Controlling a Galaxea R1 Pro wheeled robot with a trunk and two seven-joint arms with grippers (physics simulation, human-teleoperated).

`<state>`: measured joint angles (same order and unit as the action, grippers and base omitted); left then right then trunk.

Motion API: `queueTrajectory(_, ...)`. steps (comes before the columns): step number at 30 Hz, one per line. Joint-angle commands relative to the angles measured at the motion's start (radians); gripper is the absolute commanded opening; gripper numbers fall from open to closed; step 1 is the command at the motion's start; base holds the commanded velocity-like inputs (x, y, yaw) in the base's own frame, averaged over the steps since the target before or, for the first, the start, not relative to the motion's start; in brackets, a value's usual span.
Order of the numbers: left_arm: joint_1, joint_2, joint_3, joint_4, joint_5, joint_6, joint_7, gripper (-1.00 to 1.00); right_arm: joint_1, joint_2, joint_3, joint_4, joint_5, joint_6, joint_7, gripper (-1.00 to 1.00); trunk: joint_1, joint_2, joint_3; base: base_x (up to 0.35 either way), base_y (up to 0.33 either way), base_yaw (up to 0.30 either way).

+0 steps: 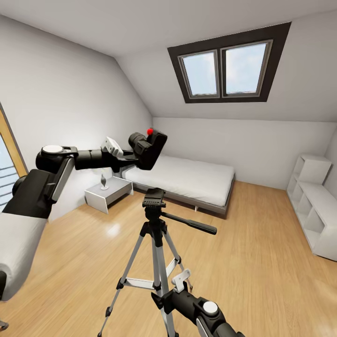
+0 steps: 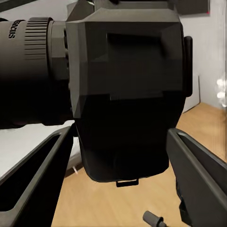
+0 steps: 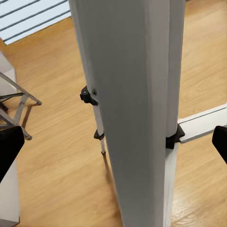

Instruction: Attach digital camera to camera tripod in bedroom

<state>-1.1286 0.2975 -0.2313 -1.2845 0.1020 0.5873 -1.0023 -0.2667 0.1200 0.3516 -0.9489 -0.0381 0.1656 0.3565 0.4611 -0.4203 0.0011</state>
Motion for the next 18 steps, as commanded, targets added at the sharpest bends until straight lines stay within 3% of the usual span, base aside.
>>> queueTrajectory(1, -0.009, 0.001, -0.002, 0.002, 0.009, 0.011, -0.005, -1.00, 0.000, 0.001, 0.000, 0.003, -0.004, 0.001, 0.002, 1.00, 0.000, -0.001, 0.000, 0.000, 0.000, 0.000)
queueTrajectory(18, -0.095, -0.001, -0.005, 0.011, 0.014, 0.039, -0.127, -1.00, 0.000, 0.000, -0.001, 0.023, 0.000, -0.054, 0.003, 1.00, 0.000, -0.001, 0.000, 0.000, 0.000, 0.000)
